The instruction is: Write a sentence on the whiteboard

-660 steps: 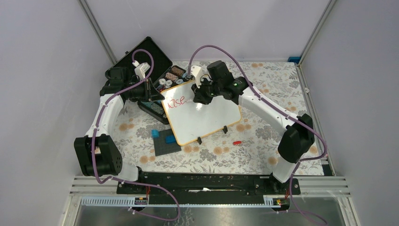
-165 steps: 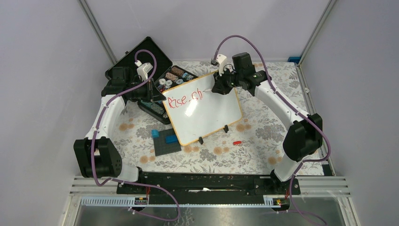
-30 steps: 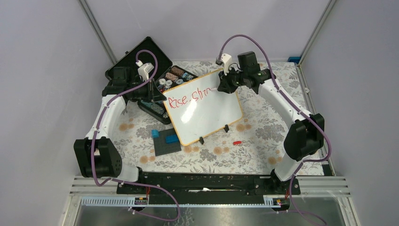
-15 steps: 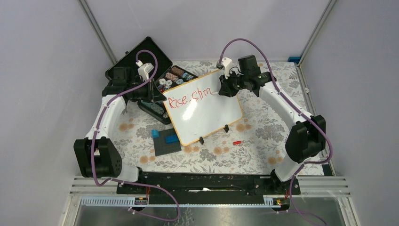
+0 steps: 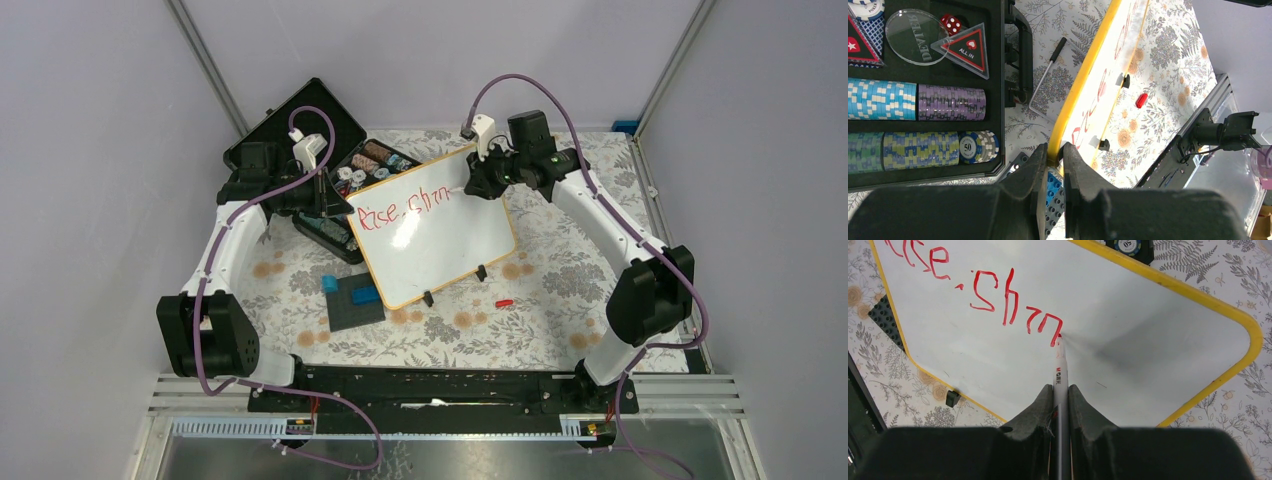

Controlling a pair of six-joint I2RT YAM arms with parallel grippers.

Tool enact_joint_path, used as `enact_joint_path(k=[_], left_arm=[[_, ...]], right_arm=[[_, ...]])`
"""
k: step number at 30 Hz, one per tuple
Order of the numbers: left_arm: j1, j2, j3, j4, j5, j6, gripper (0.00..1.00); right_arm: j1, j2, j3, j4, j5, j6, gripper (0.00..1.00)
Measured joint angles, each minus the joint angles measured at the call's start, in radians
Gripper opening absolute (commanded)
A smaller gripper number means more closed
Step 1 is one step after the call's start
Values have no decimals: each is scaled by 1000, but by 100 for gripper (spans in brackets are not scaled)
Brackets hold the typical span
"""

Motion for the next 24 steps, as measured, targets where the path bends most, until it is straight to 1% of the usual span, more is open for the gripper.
enact_joint_path(k=[13, 24], left_arm=[[0, 0, 0, 0, 0, 0, 0], [0, 0, 0, 0, 0, 0, 0]], right_arm=[[-5, 13, 6, -2, 15, -1, 0], [-53, 13, 14, -5, 18, -9, 0]])
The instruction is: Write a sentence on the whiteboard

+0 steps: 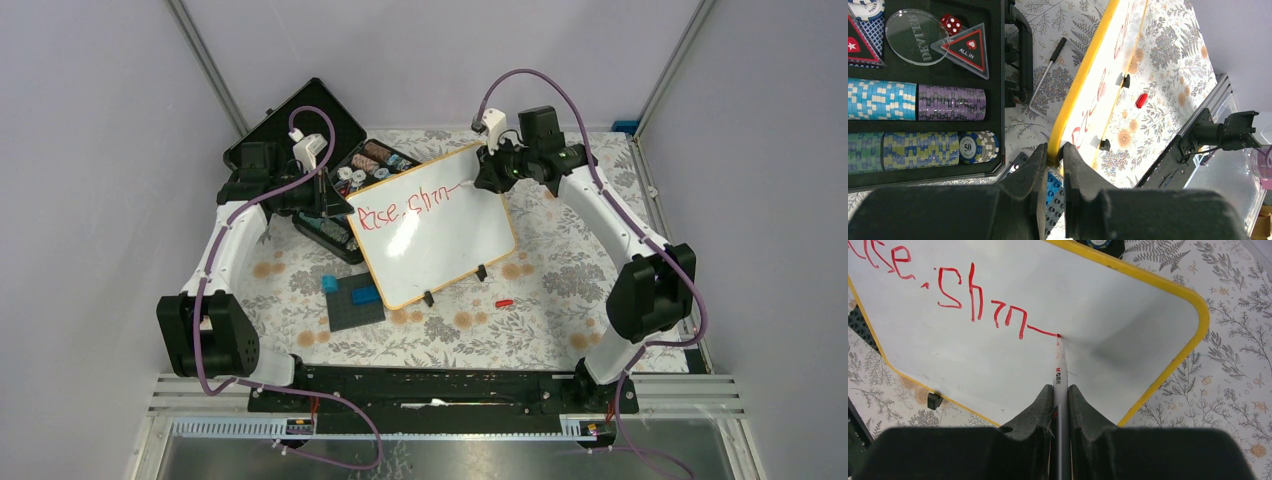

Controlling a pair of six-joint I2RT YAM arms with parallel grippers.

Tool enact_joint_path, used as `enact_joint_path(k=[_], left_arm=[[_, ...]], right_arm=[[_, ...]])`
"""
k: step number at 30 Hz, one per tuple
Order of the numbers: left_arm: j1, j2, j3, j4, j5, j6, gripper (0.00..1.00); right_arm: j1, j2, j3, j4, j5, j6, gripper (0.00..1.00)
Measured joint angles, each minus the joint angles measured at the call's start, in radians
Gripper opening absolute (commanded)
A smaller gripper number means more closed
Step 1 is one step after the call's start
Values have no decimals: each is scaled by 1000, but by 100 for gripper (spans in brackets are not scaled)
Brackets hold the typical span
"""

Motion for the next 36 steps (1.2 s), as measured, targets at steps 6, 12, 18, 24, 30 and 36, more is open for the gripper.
enact_joint_path(k=[6, 12, 18, 24, 30, 36], left_arm=[[-1, 0, 0, 0, 0, 0, 0], [-3, 0, 0, -2, 0, 0, 0], [-3, 0, 0, -2, 0, 0, 0], [-3, 1, 0, -2, 0, 0, 0], [-3, 1, 0, -3, 0, 0, 0], [-3, 1, 0, -4, -1, 0, 0]], right_arm=[[-1, 20, 35, 0, -2, 1, 0], [-2, 35, 49, 1, -8, 2, 0], [0, 39, 52, 1, -12, 2, 0], [6, 39, 54, 1, -21, 2, 0], [17, 39, 54, 1, -26, 2, 0], [19, 39, 43, 6, -27, 2, 0]])
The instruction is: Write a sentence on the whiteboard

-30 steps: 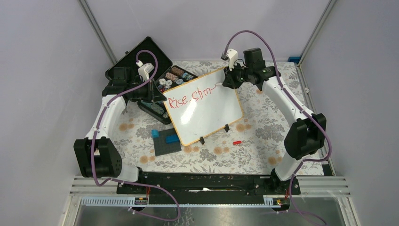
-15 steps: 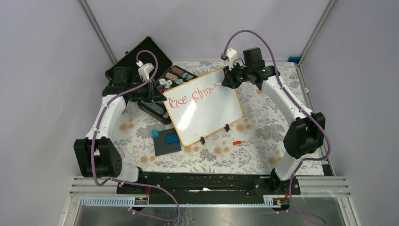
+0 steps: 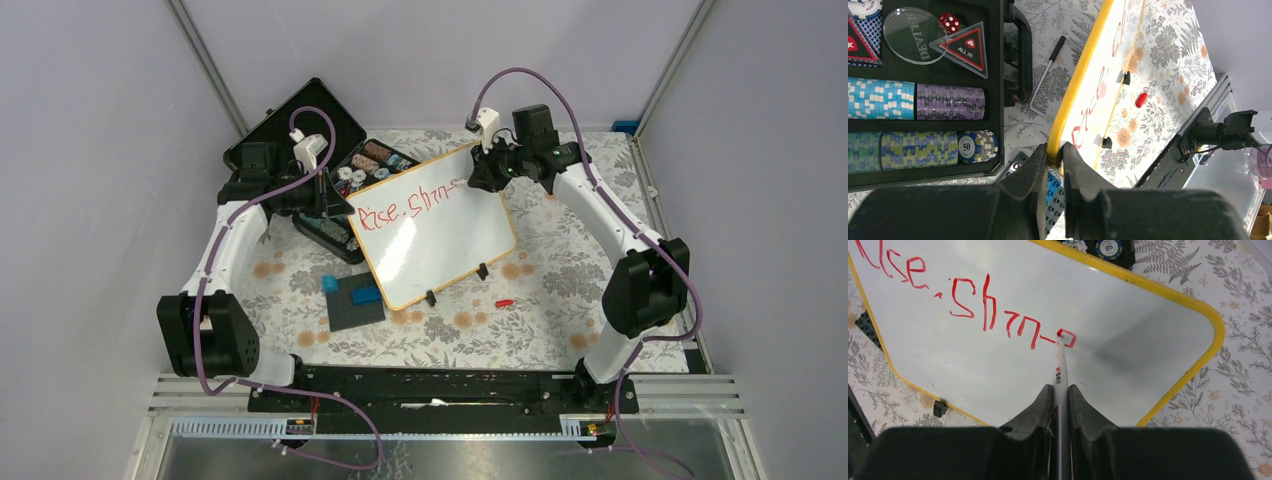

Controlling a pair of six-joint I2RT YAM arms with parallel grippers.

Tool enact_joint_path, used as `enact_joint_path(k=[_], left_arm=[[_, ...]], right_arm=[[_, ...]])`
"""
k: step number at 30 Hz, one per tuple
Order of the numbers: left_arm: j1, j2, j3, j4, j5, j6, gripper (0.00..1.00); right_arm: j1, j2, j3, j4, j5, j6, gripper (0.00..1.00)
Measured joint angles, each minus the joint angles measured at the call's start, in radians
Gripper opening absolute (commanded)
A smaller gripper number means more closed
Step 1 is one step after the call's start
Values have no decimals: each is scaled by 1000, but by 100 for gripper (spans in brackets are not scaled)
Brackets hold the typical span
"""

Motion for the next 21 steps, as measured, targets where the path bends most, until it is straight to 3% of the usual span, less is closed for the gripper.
enact_joint_path(k=[21], left_arm=[[-1, 0, 0, -5, -2, -1, 0]], right_arm=[[-5, -32, -72, 1, 11, -10, 0]])
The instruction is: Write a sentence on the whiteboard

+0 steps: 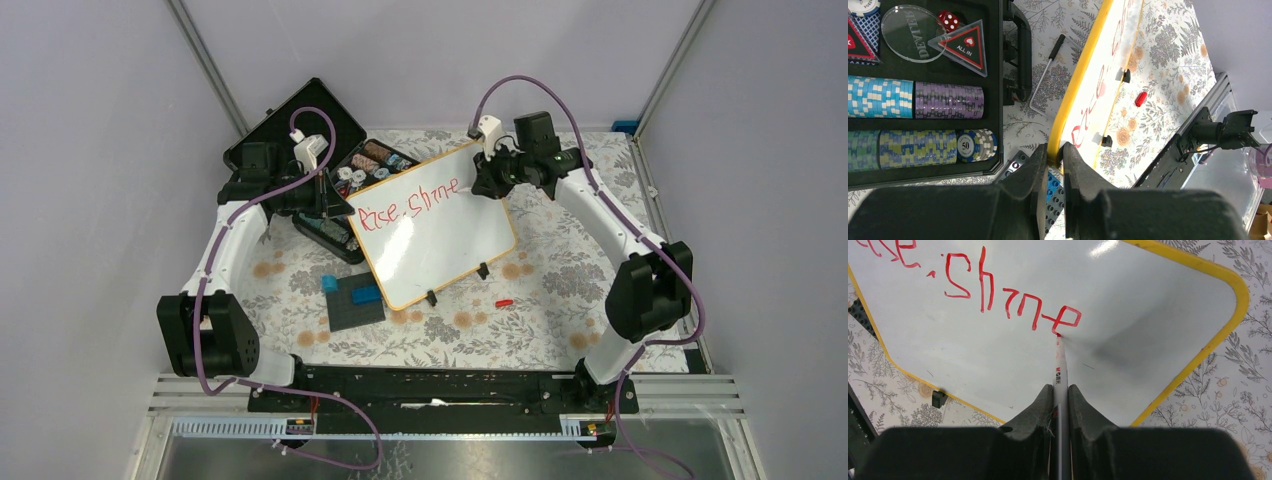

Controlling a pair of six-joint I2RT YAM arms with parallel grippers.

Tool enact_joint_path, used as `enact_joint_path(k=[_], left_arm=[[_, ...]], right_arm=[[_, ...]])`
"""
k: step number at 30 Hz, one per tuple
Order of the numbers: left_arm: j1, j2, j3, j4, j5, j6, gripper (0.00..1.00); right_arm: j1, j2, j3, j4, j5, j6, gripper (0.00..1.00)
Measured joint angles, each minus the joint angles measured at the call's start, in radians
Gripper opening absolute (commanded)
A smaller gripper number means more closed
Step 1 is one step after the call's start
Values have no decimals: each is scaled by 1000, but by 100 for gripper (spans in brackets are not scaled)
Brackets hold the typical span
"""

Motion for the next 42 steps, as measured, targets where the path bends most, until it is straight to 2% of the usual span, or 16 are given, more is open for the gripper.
enact_joint_path(k=[11, 18, 30, 42], left_arm=[[0, 0, 0, 0, 0, 0, 0], [0, 0, 0, -4, 0, 1, 0], [0, 0, 0, -4, 0, 1, 0], [0, 0, 0, -4, 1, 1, 0]], right_arm=[[-16, 0, 9, -10, 16, -6, 0], [-16, -8, 80, -34, -16, 2, 0], [63, -37, 85, -37, -35, 24, 0], [94, 2, 106, -37, -28, 25, 0]])
